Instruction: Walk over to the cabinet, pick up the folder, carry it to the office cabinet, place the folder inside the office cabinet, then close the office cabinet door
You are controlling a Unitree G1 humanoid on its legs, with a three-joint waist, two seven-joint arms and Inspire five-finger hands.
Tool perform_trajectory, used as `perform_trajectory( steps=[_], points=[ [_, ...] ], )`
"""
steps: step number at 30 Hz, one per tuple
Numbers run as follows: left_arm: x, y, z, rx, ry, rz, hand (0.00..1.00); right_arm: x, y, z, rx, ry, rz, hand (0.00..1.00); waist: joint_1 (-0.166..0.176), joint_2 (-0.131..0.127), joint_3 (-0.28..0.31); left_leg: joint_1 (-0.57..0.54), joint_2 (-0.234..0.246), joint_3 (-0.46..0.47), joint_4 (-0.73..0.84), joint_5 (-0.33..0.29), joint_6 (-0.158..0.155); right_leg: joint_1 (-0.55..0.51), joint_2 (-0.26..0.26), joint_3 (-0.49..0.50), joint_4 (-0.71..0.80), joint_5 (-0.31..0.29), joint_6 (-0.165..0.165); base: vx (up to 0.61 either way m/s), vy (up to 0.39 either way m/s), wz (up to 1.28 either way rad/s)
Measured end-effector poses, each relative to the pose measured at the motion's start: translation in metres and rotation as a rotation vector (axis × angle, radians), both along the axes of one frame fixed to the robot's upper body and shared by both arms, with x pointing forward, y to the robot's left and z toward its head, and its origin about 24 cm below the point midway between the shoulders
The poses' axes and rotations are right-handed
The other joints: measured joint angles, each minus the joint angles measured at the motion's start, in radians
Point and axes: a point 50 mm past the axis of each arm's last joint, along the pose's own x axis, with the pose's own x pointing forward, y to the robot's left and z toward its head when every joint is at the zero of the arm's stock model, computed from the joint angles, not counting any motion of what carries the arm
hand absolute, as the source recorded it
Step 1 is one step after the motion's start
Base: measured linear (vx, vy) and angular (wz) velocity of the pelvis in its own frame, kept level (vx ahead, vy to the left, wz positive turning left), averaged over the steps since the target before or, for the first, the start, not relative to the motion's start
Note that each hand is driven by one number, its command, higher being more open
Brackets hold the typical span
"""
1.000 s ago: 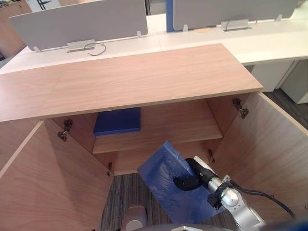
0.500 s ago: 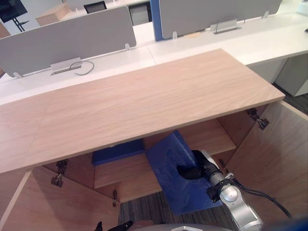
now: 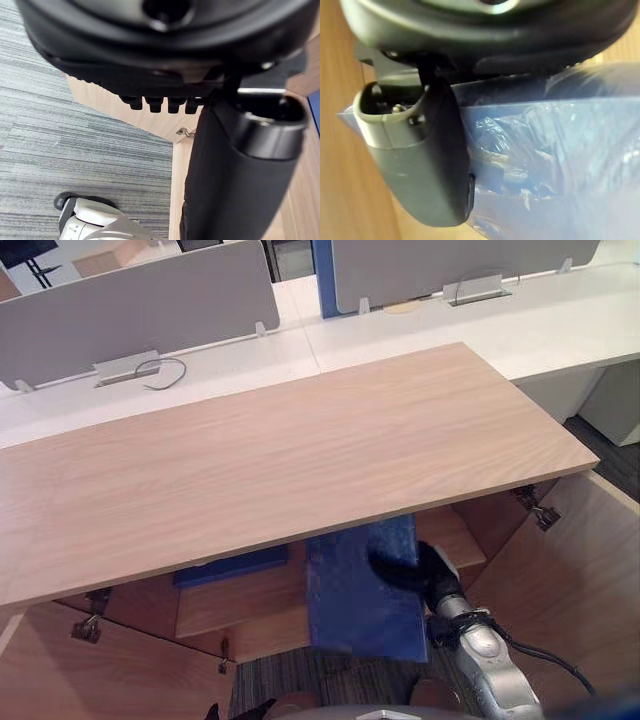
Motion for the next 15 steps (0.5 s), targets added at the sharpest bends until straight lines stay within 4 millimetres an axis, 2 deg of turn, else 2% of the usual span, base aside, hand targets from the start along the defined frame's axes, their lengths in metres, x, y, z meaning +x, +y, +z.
perform_trajectory(
  steps=[2,5,6,7,9,10,13,15],
  points=[
    [0.001,0.001,0.001,-0.005,-0.019,0.037,1.00,0.004,-0.002,0.012,0.214,-0.065,-0.100,0.00,-0.003,-0.004,0.015,-0.034,0.003,0.000,0.059,-0.029,-0.002,-0.026,-0.004,0.004,0.054,-0.027,-0.001,-0.01,-0.040,0.00],
    [0.002,0.002,0.001,-0.010,-0.035,0.068,1.00,0.010,0.001,0.026,0.399,-0.152,-0.169,0.00,-0.014,-0.007,0.036,-0.101,0.003,-0.002,0.167,-0.076,0.000,-0.082,-0.019,0.010,0.141,-0.062,0.003,-0.04,-0.004,0.06],
    [0.005,0.002,0.001,-0.011,-0.047,0.088,1.00,0.015,0.005,0.032,0.478,-0.175,-0.199,0.00,-0.018,-0.008,0.055,-0.151,-0.002,-0.002,0.250,-0.107,0.002,-0.126,-0.037,0.016,0.214,-0.090,0.007,-0.06,0.013,0.12],
    [0.006,0.003,0.001,-0.012,-0.051,0.097,1.00,0.015,0.005,0.033,0.492,-0.179,-0.205,0.00,-0.018,-0.008,0.057,-0.164,-0.003,-0.002,0.268,-0.114,0.004,-0.138,-0.041,0.017,0.230,-0.096,0.007,-0.11,0.029,0.17],
    [0.009,0.000,0.001,-0.024,-0.068,0.185,1.00,0.023,0.013,0.044,0.663,-0.225,-0.283,0.00,-0.016,0.005,0.085,-0.266,-0.009,0.007,0.404,-0.177,0.017,-0.240,-0.070,0.034,0.359,-0.143,0.013,-0.12,0.047,0.12],
    [0.009,0.000,0.001,-0.030,-0.070,0.197,1.00,0.024,0.014,0.046,0.682,-0.233,-0.295,0.00,-0.016,0.006,0.087,-0.277,-0.010,0.008,0.418,-0.183,0.016,-0.252,-0.073,0.038,0.374,-0.148,0.014,-0.10,0.051,0.03],
    [0.008,0.001,0.000,-0.075,-0.097,0.333,1.00,0.040,0.025,0.069,0.799,-0.329,-0.365,0.00,-0.011,0.009,0.121,-0.387,-0.016,0.022,0.557,-0.236,0.027,-0.370,-0.091,0.075,0.504,-0.185,0.017,-0.08,0.042,-0.02],
    [0.011,0.000,0.000,-0.104,-0.122,0.439,1.00,0.053,0.025,0.093,0.876,-0.408,-0.421,0.00,0.008,0.006,0.137,-0.500,-0.018,0.038,0.677,-0.283,0.038,-0.497,-0.103,0.114,0.617,-0.218,0.024,-0.08,0.043,-0.08]
  ],
)
